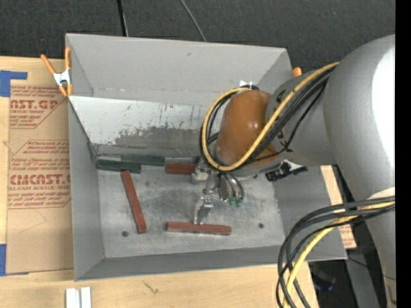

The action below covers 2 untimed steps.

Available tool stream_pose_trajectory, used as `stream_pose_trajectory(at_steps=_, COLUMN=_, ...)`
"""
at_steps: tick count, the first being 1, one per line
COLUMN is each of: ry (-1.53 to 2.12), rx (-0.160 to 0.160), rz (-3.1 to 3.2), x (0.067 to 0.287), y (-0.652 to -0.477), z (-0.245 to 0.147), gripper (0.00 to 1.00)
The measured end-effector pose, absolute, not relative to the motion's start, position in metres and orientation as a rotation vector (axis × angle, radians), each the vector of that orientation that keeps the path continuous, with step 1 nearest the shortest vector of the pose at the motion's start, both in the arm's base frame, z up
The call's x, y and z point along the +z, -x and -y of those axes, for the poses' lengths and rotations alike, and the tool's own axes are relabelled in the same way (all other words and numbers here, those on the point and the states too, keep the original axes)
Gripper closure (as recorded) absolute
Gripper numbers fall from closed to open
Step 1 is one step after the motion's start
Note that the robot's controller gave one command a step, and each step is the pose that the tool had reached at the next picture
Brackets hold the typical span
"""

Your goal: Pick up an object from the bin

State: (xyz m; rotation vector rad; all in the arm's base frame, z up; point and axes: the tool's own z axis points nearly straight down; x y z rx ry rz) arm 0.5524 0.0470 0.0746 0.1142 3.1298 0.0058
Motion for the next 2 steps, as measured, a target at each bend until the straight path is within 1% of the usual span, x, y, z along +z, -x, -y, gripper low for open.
stream_pose_trajectory(at_steps=1, ry=-0.153, rx=0.000, rz=-3.141, x=0.104, y=-0.488, z=-0.075, gripper=0.00)
stream_pose_trajectory(at_steps=2, ry=-0.050, rx=0.000, rz=-3.140, x=0.081, y=-0.484, z=-0.046, gripper=0.00)
